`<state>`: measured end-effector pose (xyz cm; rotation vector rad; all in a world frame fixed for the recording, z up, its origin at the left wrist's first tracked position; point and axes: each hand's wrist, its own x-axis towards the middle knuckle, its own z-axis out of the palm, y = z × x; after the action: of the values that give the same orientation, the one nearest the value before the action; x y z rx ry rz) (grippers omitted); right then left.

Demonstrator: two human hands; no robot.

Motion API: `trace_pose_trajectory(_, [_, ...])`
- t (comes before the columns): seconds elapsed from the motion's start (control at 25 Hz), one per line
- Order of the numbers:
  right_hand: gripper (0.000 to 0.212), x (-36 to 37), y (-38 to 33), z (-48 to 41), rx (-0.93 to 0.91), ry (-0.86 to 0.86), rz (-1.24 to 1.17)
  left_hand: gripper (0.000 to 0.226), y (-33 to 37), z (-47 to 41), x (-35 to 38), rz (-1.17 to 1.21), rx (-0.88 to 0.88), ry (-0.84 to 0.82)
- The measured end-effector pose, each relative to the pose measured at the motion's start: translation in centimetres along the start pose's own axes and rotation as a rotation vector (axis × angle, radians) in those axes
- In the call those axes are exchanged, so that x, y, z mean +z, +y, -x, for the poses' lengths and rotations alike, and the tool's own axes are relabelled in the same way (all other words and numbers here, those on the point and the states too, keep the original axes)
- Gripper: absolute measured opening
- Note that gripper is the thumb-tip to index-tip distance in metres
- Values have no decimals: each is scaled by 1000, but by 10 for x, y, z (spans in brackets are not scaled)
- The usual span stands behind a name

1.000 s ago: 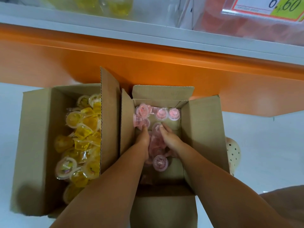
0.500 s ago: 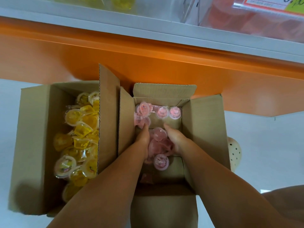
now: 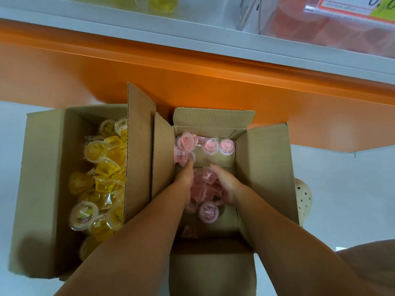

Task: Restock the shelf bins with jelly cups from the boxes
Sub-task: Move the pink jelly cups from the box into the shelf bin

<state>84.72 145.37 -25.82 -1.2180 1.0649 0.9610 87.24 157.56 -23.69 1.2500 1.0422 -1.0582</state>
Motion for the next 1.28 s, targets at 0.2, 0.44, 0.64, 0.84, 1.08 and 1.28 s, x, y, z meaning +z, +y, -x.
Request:
trace_pose_trajectory(0.2, [52,5,1,2,-52,25,-6,70,-2,2,1,9,2,41])
trace_pose_trajectory(0.44, [52,10,11,1,-81,26,-159,72,1,7,1,8,-19,0])
trace_pose_trajectory(0.64, [66,18,7,6,-99,0,-228,63,1,6,-1,22,6,14])
trace_pose_trajectory(0.84, [69,12,-7,29,47,-104,-200,72,-1,26,2,63,-44,-31])
trace_pose_trajectory(1.08, [54,2,-41,71,-89,-173,-171,58,20,68,3,92,6,-71])
trace_pose_trajectory(1.28, [65,-11,-59,117,-198,-142,-87,53,34,111,-2,50,89,-212])
